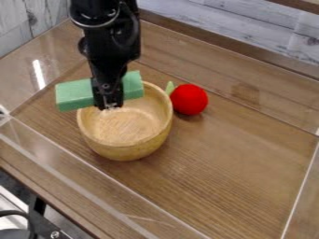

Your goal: Put the green stick in the brown bowl

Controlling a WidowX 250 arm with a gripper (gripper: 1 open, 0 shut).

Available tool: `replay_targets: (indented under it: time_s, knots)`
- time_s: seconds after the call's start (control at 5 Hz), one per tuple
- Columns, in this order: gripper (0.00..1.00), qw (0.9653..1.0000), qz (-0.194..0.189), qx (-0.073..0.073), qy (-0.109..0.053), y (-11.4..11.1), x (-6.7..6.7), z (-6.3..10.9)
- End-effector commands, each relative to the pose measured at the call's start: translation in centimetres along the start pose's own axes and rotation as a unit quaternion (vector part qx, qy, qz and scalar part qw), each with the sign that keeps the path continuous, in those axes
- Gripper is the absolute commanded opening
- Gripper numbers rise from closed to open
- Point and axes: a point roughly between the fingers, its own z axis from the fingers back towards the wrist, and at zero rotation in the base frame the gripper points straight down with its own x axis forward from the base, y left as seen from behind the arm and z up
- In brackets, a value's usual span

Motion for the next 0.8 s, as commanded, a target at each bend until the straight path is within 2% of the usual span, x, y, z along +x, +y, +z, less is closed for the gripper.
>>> replay_targets:
  time_s: [0.0,0.2,0.4,0.6]
  knots:
    - [0.0,0.9997,-0.021,0.004,-0.01,0.3,0.4,-0.7]
    - [0.0,0.999,-0.041,0.002,-0.016,0.3,0.5,-1.7]
    - [0.0,0.9996,-0.026,0.0,-0.013,-0.5,0.7,-1.9]
    - [1.0,0.9999,-0.011,-0.003,-0.01,-1.3,0.9,-2.1]
